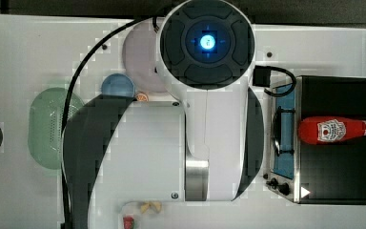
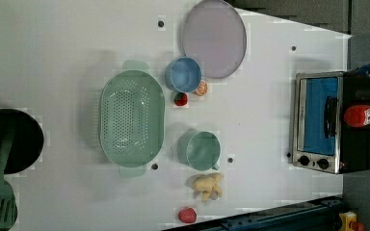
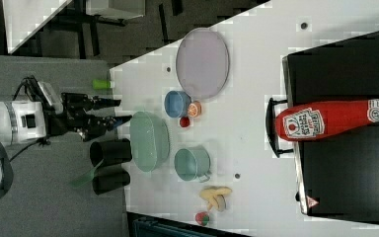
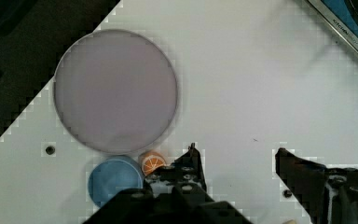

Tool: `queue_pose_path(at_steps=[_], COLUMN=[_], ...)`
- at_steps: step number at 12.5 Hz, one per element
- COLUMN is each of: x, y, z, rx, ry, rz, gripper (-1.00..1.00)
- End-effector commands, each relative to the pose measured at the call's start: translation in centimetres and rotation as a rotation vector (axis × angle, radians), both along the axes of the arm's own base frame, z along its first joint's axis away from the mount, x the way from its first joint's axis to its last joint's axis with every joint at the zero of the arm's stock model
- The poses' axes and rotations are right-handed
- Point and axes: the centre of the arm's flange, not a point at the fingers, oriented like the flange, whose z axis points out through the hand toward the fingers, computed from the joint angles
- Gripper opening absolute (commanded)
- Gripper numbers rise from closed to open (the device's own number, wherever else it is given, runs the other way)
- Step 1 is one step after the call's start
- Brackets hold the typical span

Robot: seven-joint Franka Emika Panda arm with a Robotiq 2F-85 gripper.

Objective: Pick Ketchup from oven and place it on table.

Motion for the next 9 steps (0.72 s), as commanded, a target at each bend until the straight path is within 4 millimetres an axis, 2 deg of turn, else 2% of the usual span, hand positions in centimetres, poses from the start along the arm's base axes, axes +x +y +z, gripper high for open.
queue_pose_path(at_steps=[1,3,6,9], x=[-11.5,-11.5,-11.4,-10.6], y=[-3.6,-3.7,-5.8,-11.4], z=[5.8,5.8,5.5,4.0], rx=[0.033,0.033,0.039,0.057], ry=[0.025,0.025,0.018,0.004], rz=[-0.100,-0.101,-0.144,-0.252], gripper=[0.60,1.00,1.00,1.00])
